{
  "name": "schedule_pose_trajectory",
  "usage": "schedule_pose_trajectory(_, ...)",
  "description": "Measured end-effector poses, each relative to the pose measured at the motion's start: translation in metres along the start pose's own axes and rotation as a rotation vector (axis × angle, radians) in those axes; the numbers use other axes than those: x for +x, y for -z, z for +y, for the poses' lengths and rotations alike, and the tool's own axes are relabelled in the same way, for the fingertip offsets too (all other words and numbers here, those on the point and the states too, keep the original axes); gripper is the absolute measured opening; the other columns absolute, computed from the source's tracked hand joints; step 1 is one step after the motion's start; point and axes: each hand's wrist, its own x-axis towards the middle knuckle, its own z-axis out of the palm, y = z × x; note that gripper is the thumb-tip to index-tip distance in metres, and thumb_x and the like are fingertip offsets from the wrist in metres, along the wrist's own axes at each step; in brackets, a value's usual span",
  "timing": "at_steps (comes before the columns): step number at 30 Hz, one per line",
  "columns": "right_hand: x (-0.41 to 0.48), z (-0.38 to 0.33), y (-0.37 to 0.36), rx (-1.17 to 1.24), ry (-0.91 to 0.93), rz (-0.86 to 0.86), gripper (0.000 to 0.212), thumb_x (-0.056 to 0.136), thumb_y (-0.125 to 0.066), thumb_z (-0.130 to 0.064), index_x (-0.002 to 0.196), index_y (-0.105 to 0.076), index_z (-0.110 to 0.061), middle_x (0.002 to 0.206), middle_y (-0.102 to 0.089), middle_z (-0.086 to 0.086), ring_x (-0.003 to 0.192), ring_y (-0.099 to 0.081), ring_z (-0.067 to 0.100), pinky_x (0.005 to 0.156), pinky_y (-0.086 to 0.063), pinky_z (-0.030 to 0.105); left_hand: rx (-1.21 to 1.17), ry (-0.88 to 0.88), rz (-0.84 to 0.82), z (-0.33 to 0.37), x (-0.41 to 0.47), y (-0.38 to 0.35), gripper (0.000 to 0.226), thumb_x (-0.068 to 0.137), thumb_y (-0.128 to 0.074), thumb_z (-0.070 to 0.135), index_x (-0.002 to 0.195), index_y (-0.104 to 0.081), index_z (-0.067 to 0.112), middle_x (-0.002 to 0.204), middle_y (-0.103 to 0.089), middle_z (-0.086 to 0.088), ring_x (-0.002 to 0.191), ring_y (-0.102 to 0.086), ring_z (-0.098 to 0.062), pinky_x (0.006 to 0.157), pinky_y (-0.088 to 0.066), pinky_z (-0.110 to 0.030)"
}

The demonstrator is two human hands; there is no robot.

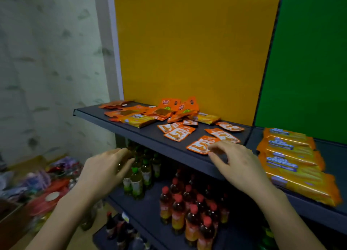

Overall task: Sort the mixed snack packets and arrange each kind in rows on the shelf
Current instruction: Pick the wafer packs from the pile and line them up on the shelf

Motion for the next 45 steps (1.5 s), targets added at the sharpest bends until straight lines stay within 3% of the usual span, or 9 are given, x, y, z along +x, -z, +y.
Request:
schedule_pose_trajectory(5,0.015,-0.035,-0.037,-0.008,-0.096,0.02,0.023,0.093,-0.046,-0.039,0.111,-0.059,-0.034,0.117,-0.059,-0.017,0.113,-0.053,0.008,0.074,-0.039,0.025,0.022,-0.041,-0.017,-0.067,0.002,-0.012,0.052,0.082,-0.025,0.057,0.09,-0.065,0.026,0.077,-0.068,0.009,0.067,-0.067,-0.015,0.047,-0.043,-0.025)
schedule_pose_trajectory(9,0.041,-0.05,-0.049,-0.022,-0.162,0.019,0.02,0.092,-0.048,-0.037,0.107,-0.061,-0.033,0.114,-0.061,-0.014,0.111,-0.055,0.013,0.08,-0.045,0.031,-0.042,0.001,-0.027,-0.1,0.024,-0.015,0.036,0.091,-0.039,0.051,0.103,-0.061,0.024,0.097,-0.067,0.006,0.089,-0.065,-0.019,0.063,-0.046,-0.03)
schedule_pose_trajectory(14,0.083,-0.045,-0.059,-0.062,-0.213,0.066,0.019,0.09,-0.053,-0.031,0.104,-0.065,-0.025,0.112,-0.066,-0.004,0.108,-0.058,0.02,0.086,-0.048,0.037,-0.142,0.026,-0.023,-0.128,0.069,-0.032,0.03,0.091,-0.044,0.046,0.102,-0.058,0.022,0.101,-0.065,0.006,0.092,-0.062,-0.019,0.072,-0.052,-0.034)
schedule_pose_trajectory(23,0.177,-0.004,-0.086,-0.165,-0.374,0.027,0.021,0.09,-0.054,-0.029,0.104,-0.066,-0.02,0.11,-0.067,0.004,0.102,-0.06,0.026,0.081,-0.048,0.036,-0.259,0.063,-0.119,-0.152,0.175,-0.111,0.044,0.089,-0.048,0.047,0.117,-0.054,0.013,0.12,-0.06,-0.005,0.111,-0.053,-0.023,0.088,-0.048,-0.039)
schedule_pose_trajectory(28,0.226,0.029,-0.093,-0.195,-0.546,-0.06,0.028,0.093,-0.05,-0.029,0.116,-0.061,-0.018,0.123,-0.062,0.007,0.112,-0.056,0.029,0.086,-0.045,0.035,-0.191,0.169,-0.372,-0.167,0.228,-0.139,0.081,0.075,-0.042,0.075,0.118,-0.051,0.007,0.125,-0.056,-0.014,0.113,-0.052,-0.03,0.091,-0.045,-0.04)
schedule_pose_trajectory(32,0.249,0.054,-0.098,-0.195,-0.664,-0.076,0.033,0.092,-0.051,-0.027,0.121,-0.059,-0.012,0.128,-0.059,0.013,0.116,-0.054,0.03,0.09,-0.044,0.034,-0.242,0.206,-0.512,-0.174,0.254,-0.153,0.092,0.062,-0.047,0.082,0.117,-0.05,0.008,0.126,-0.055,-0.012,0.11,-0.053,-0.028,0.086,-0.042,-0.036)
schedule_pose_trajectory(36,0.259,0.067,-0.104,-0.228,-0.797,-0.152,0.039,0.093,-0.051,-0.03,0.121,-0.057,-0.004,0.129,-0.056,0.019,0.118,-0.053,0.033,0.088,-0.043,0.032,-0.352,0.206,-0.643,-0.177,0.273,-0.154,0.093,0.058,-0.059,0.077,0.121,-0.047,0.009,0.127,-0.053,-0.007,0.1,-0.05,-0.021,0.08,-0.041,-0.03)
schedule_pose_trajectory(40,0.267,0.072,-0.11,-0.177,-0.884,-0.235,0.051,0.094,-0.046,-0.044,0.114,-0.059,0.001,0.126,-0.057,0.021,0.114,-0.054,0.033,0.076,-0.037,0.028,-0.437,0.202,-0.732,-0.178,0.281,-0.154,0.099,0.06,-0.067,0.067,0.133,-0.034,0.01,0.138,-0.044,-0.006,0.115,-0.048,-0.021,0.083,-0.037,-0.027)
schedule_pose_trajectory(45,0.28,0.066,-0.121,-0.131,-0.987,-0.216,0.07,0.086,-0.046,-0.061,0.116,-0.058,0.001,0.129,-0.056,0.019,0.116,-0.053,0.034,0.085,-0.043,0.033,-0.602,0.188,-0.761,-0.177,0.282,-0.153,0.098,0.063,-0.073,0.055,0.136,-0.025,0.011,0.141,-0.039,-0.004,0.109,-0.044,-0.016,0.085,-0.035,-0.025)
